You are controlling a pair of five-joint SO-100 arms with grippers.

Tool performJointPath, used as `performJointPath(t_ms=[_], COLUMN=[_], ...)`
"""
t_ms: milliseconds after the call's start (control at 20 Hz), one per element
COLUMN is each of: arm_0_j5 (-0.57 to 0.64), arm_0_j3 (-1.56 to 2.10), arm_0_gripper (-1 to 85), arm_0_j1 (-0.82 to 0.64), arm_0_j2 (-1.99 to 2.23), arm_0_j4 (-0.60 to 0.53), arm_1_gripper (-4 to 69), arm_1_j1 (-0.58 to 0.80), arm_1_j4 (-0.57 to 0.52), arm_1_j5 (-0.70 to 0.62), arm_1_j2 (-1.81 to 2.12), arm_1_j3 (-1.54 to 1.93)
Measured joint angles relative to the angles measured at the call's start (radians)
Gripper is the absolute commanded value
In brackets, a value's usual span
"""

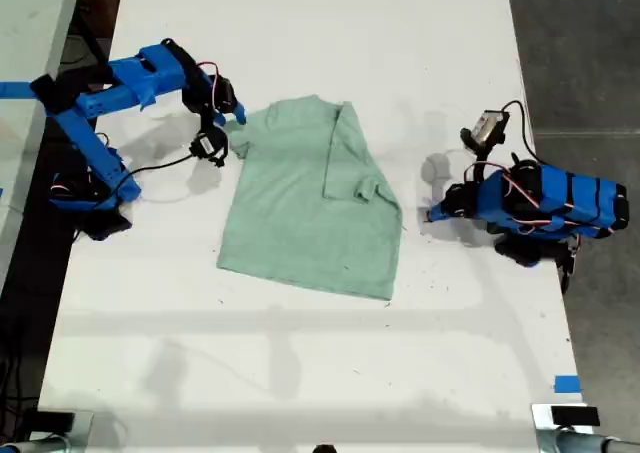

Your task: Fold t shirt

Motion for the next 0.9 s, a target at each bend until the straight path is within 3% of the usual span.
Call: performJointPath(t_ms=[50, 100, 350, 600, 750, 800, 850, 900], arm_0_j5=[0.003, 0.003, -0.037, -0.215, -0.301, -0.322, -0.331, -0.331], arm_0_j3=[-0.009, -0.012, -0.117, -0.673, -0.891, -0.907, -0.91, -0.91], arm_0_gripper=[12.3, -0.2, -0.3, -0.3, 12.0, 10.9, -0.2, -0.3], arm_0_j1=[-0.005, -0.009, 0.002, 0.324, 0.532, 0.584, 0.615, 0.62], arm_0_j2=[-0.044, -0.091, -0.149, -0.164, -0.293, -0.35, -0.396, -0.408], arm_0_j4=[-0.005, -0.025, 0.037, 0.307, 0.261, 0.236, 0.225, 0.227], arm_1_gripper=[-0.1, -0.1, -0.1, -0.1, -0.1, -0.1, -0.1, -0.1], arm_1_j1=[0.0, 0.0, 0.0, 0.0, 0.0, 0.0, 0.0, 0.0], arm_1_j4=[0.0, 0.0, 0.0, 0.0, 0.0, 0.0, 0.0, 0.0], arm_1_j5=[0.0, 0.0, 0.0, 0.0, 0.0, 0.0, 0.0, 0.0], arm_1_j2=[0.0, 0.0, 0.0, 0.0, 0.0, 0.0, 0.0, 0.0], arm_1_j3=[0.0, 0.0, 0.0, 0.0, 0.002, 0.002, 0.002, 0.002])
